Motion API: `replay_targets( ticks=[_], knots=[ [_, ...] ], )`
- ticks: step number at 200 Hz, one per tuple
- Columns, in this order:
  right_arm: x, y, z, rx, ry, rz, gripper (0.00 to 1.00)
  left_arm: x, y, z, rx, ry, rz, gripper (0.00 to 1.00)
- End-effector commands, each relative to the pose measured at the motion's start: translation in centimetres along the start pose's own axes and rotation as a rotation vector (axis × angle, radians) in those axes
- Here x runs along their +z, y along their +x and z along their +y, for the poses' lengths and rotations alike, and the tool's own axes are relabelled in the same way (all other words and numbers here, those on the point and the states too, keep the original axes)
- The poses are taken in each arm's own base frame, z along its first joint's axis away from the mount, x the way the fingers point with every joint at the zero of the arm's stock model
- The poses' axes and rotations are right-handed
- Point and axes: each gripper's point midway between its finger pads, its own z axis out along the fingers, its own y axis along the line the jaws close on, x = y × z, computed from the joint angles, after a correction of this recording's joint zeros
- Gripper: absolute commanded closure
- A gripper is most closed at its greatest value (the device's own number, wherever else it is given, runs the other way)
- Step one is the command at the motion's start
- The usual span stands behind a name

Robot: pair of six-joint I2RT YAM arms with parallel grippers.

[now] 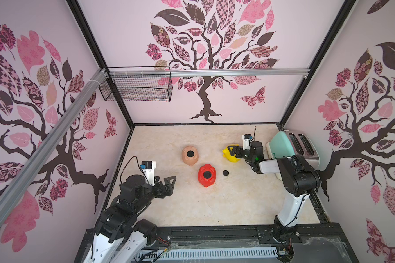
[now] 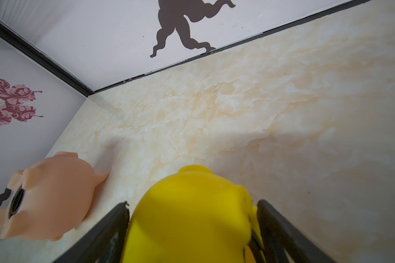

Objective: Close piggy banks
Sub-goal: Turn over the piggy bank at the center of the board.

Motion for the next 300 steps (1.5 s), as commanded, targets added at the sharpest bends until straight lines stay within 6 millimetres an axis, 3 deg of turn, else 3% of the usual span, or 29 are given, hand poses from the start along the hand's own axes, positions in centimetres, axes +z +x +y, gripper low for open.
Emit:
replay_targets(
  ticks=[1,144,204,300],
  knots=[
    [0.6,1.5,-1.6,0.026,0.076,0.055,0.15,0.1,-0.3,-0.2,0.013,0.009,-0.014,0.08],
    [1.9,1.5,-2.3,-0.091,0.291,0.118,0.37,0.1,-0.3,-0.3,0.015,0.015,-0.016,0.08],
    [2.3,2.0,-1.5,-0.198,0.355,0.142,0.46,0.1,-0.3,-0.3,0.015,0.014,-0.014,0.08],
    [3.1,3.5,1.4,-0.495,0.506,0.185,0.45,0.1,-0.3,-0.2,0.013,0.011,-0.016,0.08]
  ],
)
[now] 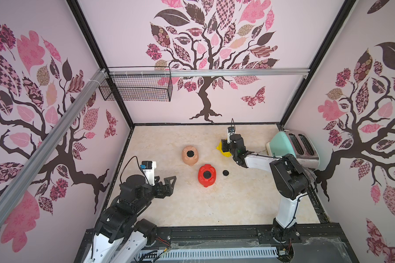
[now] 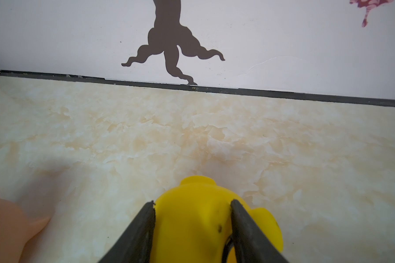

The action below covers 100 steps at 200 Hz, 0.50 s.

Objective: Close piggy banks
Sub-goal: Turn over the piggy bank at the center of the board.

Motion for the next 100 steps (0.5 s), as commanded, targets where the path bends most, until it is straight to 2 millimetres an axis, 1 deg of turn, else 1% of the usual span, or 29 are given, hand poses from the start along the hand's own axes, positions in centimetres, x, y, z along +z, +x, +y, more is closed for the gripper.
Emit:
replay_targets(
  ticks=[1,34,64,100],
  knots=[
    [0.4,7.4,-1.5,-0.164,0.113,0.231,0.45,0.1,-0.3,-0.1,0.013,0.008,-0.016,0.08],
    [0.3,7.9,-0.5,-0.203,0.115,0.232,0.44,0.1,-0.3,-0.1,0.013,0.005,-0.016,0.08],
    [0.2,8.3,-0.3,-0.221,0.124,0.238,0.43,0.0,-0.4,-0.1,0.012,0.003,-0.019,0.08],
    [-0.1,8.5,0.4,-0.259,0.141,0.235,0.43,0.0,-0.3,0.0,0.011,0.003,-0.018,0.08]
  ],
)
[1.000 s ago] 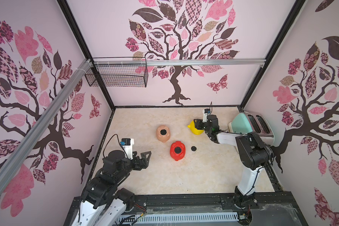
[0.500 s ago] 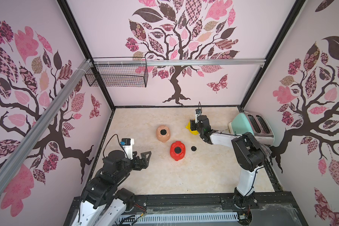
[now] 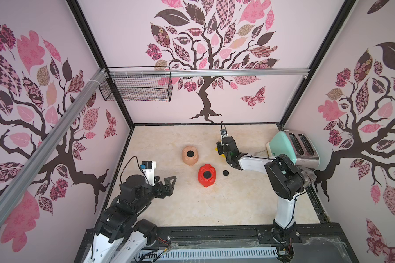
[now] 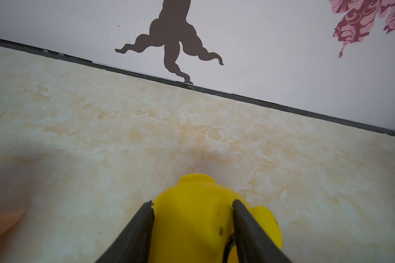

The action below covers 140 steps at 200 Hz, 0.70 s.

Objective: Close piggy banks
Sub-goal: Turn over the piggy bank at the center of the board.

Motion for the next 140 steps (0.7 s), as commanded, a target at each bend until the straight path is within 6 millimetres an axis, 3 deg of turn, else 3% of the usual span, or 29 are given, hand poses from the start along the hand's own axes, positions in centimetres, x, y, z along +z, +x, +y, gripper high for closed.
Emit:
replay_targets(
  ticks=[1,94,140],
  knots=[
    [0.3,8.0,-0.2,-0.139,0.041,0.233,0.43,0.1,-0.3,-0.1,0.011,0.003,-0.018,0.08],
    [-0.7,8.5,1.8,-0.19,0.042,0.225,0.43,0.1,-0.3,-0.1,0.011,0.003,-0.017,0.08],
    [-1.2,7.4,2.8,-0.188,0.019,0.202,0.43,0.1,-0.3,0.0,0.01,0.002,-0.014,0.08]
  ],
)
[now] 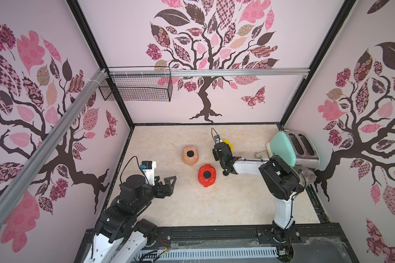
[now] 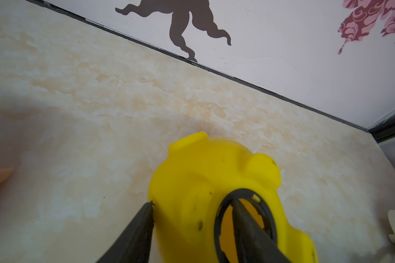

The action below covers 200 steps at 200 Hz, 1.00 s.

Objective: Close piggy banks
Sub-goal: Turn over the piggy bank at the center of the board.

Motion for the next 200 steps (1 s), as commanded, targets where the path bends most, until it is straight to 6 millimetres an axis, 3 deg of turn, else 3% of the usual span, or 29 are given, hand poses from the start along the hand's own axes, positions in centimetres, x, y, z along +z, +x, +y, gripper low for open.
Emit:
replay_targets(
  ticks=[1,71,130,150,168,200],
  knots=[
    [-0.1,4.3,0.9,-0.071,-0.035,0.133,0.43,0.1,-0.3,0.0,0.011,0.002,-0.014,0.08],
    [-2.5,-1.0,0.4,-0.015,-0.088,0.041,0.37,0.1,-0.3,0.0,0.011,0.0,-0.015,0.08],
    [-4.4,-5.9,-0.1,0.008,-0.14,-0.032,0.24,0.1,-0.4,0.0,0.011,0.001,-0.017,0.08],
    [-4.6,-6.8,-0.1,0.024,-0.228,-0.025,0.09,0.1,-0.3,0.0,0.011,0.001,-0.017,0.08],
    [-4.7,-7.4,-0.6,0.042,-0.309,-0.021,0.01,0.0,-0.4,-0.1,0.011,0.003,-0.02,0.08],
    [-3.6,-7.3,-2.1,0.077,-0.38,0.008,0.01,0.0,-0.4,-0.1,0.012,0.004,-0.02,0.08]
  ],
)
